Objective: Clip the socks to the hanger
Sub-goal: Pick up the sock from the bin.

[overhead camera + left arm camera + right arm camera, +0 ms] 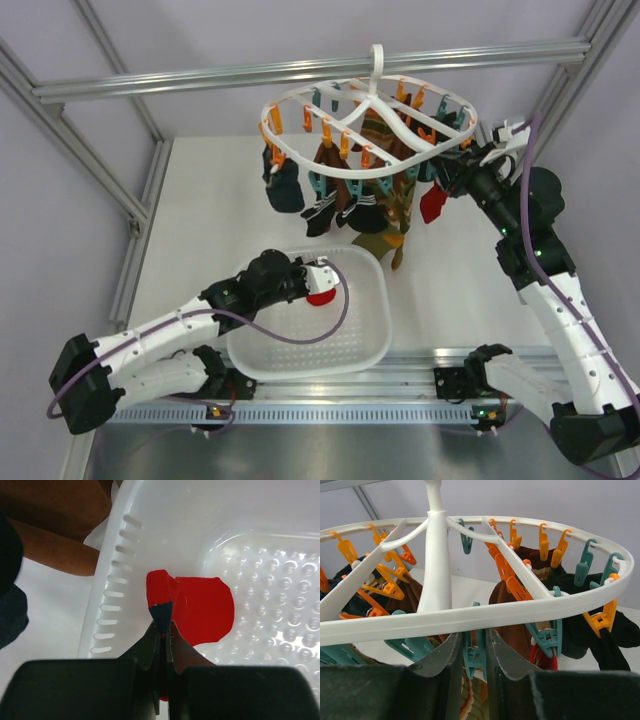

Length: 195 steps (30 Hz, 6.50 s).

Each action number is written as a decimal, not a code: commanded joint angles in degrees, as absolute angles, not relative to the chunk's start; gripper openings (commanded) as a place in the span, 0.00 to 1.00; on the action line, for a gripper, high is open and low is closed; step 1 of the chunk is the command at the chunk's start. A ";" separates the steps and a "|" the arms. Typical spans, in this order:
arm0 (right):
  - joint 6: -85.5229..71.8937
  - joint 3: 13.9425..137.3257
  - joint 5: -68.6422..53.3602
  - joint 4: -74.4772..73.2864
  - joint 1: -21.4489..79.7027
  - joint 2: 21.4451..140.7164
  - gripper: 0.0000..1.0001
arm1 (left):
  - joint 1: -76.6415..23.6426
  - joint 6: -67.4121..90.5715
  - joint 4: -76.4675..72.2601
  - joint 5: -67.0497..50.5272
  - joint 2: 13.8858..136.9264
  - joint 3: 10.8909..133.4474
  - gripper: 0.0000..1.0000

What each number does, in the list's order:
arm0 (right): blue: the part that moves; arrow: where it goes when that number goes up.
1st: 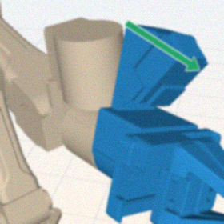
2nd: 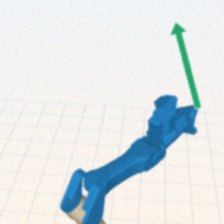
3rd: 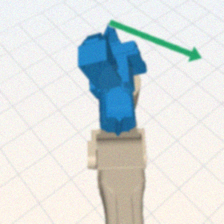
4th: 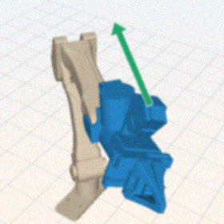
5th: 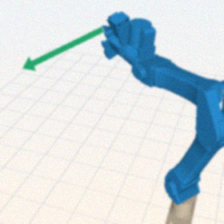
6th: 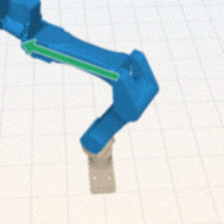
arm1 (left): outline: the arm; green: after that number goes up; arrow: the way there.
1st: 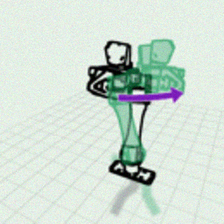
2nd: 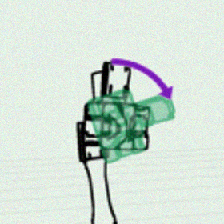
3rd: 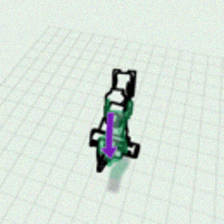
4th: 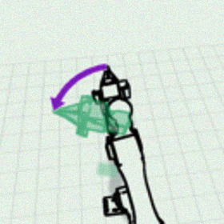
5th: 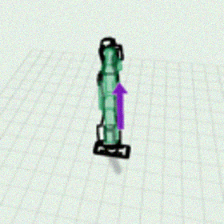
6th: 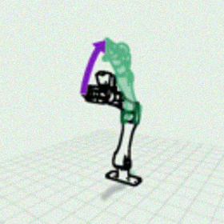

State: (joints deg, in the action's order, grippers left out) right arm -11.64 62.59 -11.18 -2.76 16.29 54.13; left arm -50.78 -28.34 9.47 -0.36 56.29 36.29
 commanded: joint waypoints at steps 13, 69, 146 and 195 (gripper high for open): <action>-12.30 62.40 -10.46 1.14 17.23 55.99 0.00 | -54.32 -51.74 16.42 -23.28 51.15 29.01 0.03; -11.43 62.14 -9.93 1.58 17.23 56.42 0.00 | -40.08 -93.18 20.91 -41.75 55.64 24.43 0.43; -11.69 62.05 -8.96 1.67 17.23 57.48 0.00 | -58.27 -32.61 19.16 -4.77 73.88 46.82 0.00; -11.86 60.91 -8.96 2.29 17.14 57.04 0.00 | -57.30 -30.23 4.46 -13.26 50.90 42.28 0.00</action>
State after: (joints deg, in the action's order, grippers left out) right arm -10.07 60.73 -7.55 -0.84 16.32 55.51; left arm -57.43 -30.55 17.02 -8.91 55.07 44.16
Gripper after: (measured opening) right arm 0.198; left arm 0.011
